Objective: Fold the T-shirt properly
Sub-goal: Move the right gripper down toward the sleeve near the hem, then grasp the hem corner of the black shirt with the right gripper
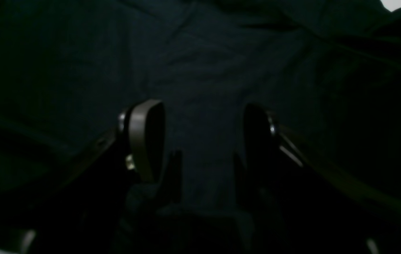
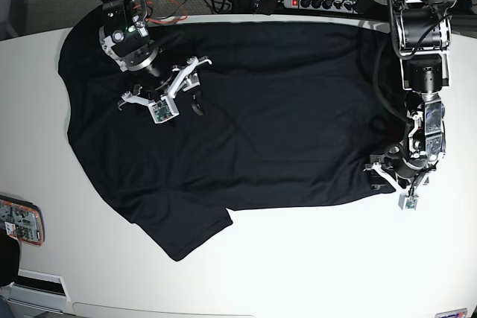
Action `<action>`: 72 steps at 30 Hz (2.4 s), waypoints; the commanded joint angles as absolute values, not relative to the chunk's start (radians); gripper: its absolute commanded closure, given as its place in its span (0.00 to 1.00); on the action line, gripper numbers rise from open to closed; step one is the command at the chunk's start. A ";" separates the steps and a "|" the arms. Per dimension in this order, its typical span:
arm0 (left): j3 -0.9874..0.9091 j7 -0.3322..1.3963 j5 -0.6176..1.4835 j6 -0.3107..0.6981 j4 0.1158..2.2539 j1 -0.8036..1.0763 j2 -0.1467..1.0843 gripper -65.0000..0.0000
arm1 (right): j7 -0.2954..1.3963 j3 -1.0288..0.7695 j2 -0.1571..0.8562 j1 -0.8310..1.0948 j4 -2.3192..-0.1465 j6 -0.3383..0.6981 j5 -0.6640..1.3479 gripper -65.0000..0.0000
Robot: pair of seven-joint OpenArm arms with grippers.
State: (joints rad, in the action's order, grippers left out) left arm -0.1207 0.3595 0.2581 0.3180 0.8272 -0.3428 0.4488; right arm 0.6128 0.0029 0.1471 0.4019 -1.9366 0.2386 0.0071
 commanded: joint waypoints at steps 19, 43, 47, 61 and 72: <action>-0.134 0.394 0.265 0.328 0.831 -0.349 0.458 1.00 | 0.631 0.001 0.151 0.306 -1.966 0.239 0.016 0.48; -0.191 0.311 0.260 0.325 0.829 -0.341 0.452 1.00 | 0.961 0.008 0.151 -0.427 -1.484 0.240 0.021 0.48; -0.188 0.311 0.260 0.325 0.829 -0.341 0.452 1.00 | 0.851 0.002 0.151 -0.475 -1.328 0.240 0.021 0.48; -0.194 0.311 0.262 0.325 0.829 -0.302 0.452 1.00 | 0.426 0.012 0.188 -0.731 -0.593 0.240 0.016 0.49; -0.191 0.308 0.263 0.325 0.831 -0.297 0.452 1.00 | 0.177 0.013 0.239 -0.734 -0.311 0.240 0.015 0.49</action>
